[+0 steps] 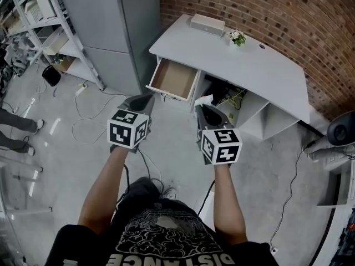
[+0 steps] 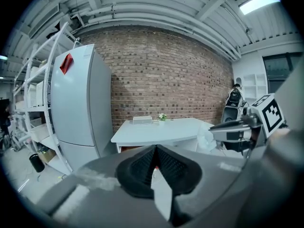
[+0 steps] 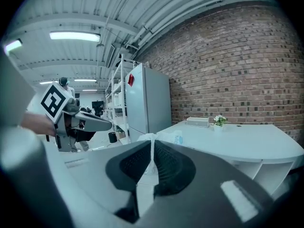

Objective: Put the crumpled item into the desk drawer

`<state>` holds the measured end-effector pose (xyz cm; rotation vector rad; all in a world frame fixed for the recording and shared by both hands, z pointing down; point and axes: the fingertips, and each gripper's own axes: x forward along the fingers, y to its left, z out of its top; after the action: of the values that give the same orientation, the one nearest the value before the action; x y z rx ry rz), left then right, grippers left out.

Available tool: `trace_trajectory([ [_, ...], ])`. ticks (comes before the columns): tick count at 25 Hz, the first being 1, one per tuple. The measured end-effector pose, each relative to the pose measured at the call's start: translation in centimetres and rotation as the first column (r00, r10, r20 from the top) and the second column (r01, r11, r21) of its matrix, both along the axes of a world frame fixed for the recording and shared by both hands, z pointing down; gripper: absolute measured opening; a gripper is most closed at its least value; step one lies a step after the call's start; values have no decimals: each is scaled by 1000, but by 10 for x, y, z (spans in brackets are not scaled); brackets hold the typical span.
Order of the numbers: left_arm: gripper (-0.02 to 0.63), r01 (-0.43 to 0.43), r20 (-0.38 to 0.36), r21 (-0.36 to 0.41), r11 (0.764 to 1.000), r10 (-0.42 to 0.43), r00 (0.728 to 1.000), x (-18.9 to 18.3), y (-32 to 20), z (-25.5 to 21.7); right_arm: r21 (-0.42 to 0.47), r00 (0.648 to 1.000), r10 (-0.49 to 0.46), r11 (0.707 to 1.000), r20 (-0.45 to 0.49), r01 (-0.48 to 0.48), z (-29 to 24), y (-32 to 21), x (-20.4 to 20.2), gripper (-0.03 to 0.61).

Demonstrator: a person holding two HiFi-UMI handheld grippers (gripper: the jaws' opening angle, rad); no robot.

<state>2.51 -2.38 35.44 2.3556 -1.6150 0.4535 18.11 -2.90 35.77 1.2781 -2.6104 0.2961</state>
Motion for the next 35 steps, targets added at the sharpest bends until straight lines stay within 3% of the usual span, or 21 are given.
trace_trajectory([
  [15, 3, 49, -19, -18, 999, -49, 999, -36, -31, 19, -20, 999, -50, 999, -19, 50, 18, -42, -37, 20],
  [35, 3, -16, -85, -43, 999, 12, 996, -99, -176, 38, -69, 997, 3, 998, -78, -8, 33, -174, -105, 20],
])
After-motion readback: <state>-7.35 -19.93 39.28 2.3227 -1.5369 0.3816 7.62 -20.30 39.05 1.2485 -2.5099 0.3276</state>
